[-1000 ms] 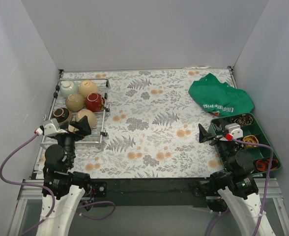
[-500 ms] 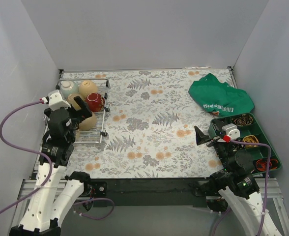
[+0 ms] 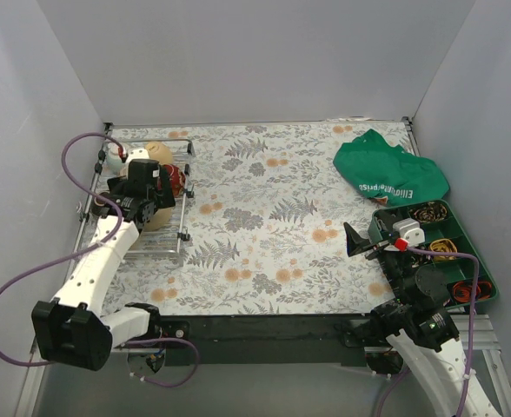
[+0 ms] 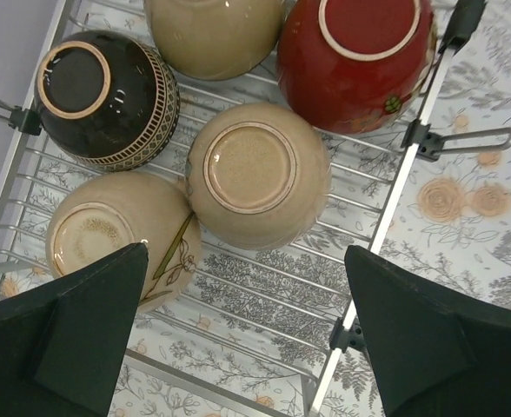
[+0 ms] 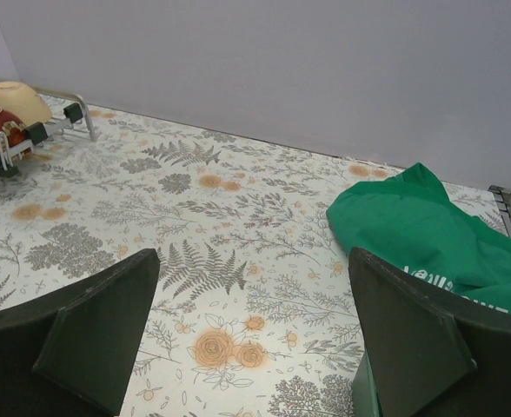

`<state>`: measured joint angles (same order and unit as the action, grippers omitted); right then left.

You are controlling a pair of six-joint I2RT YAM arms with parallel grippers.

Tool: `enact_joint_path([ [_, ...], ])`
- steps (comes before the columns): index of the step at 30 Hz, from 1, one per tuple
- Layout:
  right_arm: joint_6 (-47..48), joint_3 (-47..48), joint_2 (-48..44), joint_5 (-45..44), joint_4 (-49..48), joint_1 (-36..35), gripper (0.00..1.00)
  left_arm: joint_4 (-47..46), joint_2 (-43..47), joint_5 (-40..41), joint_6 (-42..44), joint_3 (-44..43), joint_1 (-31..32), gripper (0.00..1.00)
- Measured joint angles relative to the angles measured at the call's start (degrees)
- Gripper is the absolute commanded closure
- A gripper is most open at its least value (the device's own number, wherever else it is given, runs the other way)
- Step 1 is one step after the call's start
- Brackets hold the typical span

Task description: Unload the bowls from the dish rack

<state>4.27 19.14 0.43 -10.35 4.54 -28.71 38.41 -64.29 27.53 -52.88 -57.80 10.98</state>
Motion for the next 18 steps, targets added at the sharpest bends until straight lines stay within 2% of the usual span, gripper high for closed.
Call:
enact_joint_path([
  [9, 0.0, 0.0, 0.0, -0.1, 0.0, -0.3, 0.02, 1.6, -10.4, 3.4, 0.6, -4.3, 0.9, 0.02],
  [18, 0.0, -0.1, 0.0, -0.3, 0.0, -0.7, 0.01, 2.1, -22.5, 10.9, 1.4, -10.0, 5.5, 0.02],
])
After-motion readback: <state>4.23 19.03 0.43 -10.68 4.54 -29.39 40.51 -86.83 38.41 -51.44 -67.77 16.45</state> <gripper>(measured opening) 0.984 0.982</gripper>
